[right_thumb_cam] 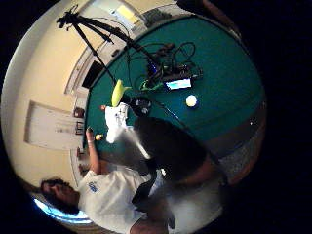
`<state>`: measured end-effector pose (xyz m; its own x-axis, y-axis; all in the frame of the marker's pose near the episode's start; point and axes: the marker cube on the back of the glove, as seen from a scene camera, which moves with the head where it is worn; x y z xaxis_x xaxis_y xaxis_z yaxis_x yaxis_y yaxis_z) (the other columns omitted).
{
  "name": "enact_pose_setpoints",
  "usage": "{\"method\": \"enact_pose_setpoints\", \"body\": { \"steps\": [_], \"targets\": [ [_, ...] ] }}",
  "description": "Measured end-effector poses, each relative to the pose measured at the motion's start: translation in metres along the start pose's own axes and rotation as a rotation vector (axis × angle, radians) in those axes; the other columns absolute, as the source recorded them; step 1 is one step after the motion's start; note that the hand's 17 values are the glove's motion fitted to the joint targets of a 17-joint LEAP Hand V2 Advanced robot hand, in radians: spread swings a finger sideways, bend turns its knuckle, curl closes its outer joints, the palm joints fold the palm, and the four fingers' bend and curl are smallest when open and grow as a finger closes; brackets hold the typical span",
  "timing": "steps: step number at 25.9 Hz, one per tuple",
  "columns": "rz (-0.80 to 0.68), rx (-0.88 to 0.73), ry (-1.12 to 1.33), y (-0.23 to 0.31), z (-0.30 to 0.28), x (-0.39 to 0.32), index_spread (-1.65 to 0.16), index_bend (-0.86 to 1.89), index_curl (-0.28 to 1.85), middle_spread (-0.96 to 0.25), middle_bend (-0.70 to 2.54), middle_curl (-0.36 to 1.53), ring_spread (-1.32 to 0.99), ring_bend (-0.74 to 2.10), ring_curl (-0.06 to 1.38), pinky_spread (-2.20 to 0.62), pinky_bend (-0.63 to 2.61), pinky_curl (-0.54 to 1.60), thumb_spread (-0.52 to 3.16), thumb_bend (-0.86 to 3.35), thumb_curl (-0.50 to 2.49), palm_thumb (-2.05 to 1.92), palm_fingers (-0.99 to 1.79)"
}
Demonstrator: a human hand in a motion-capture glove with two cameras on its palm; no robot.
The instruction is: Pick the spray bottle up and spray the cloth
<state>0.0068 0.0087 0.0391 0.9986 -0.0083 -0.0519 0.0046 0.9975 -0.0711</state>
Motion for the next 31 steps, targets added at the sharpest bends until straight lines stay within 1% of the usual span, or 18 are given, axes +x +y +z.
{"method": "enact_pose_setpoints", "body": {
  "steps": [7, 14, 17, 23, 31],
  "targets": [
    [-0.046, -0.06, 0.016, 0.015, 0.045, -0.001, -0.45, 0.17, 0.25, -0.07, 0.17, 0.17, -0.02, 0.32, 0.2, 0.22, 0.43, 0.26, 1.07, 0.03, 0.17, 0.27, 0.33],
    [-0.076, -0.101, -0.052, 0.03, 0.077, -0.005, -0.46, 0.16, 0.27, -0.07, 0.17, 0.19, -0.03, 0.33, 0.22, 0.23, 0.43, 0.28, 1.09, 0.0, 0.2, 0.29, 0.33],
    [-0.073, -0.121, -0.13, 0.034, 0.089, -0.008, -0.46, 0.16, 0.27, -0.07, 0.16, 0.2, -0.03, 0.33, 0.23, 0.23, 0.45, 0.29, 1.1, -0.01, 0.21, 0.31, 0.33],
    [-0.069, -0.135, -0.389, 0.044, 0.114, -0.014, -0.46, 0.14, 0.26, -0.07, 0.17, 0.21, -0.04, 0.35, 0.24, 0.23, 0.51, 0.32, 1.11, 0.01, 0.24, 0.39, 0.33],
    [-0.072, -0.146, -0.536, 0.051, 0.137, -0.02, -0.45, 0.14, 0.26, -0.07, 0.18, 0.23, -0.05, 0.37, 0.26, 0.23, 0.5, 0.33, 1.11, 0.03, 0.28, 0.52, 0.34]
  ]
}}
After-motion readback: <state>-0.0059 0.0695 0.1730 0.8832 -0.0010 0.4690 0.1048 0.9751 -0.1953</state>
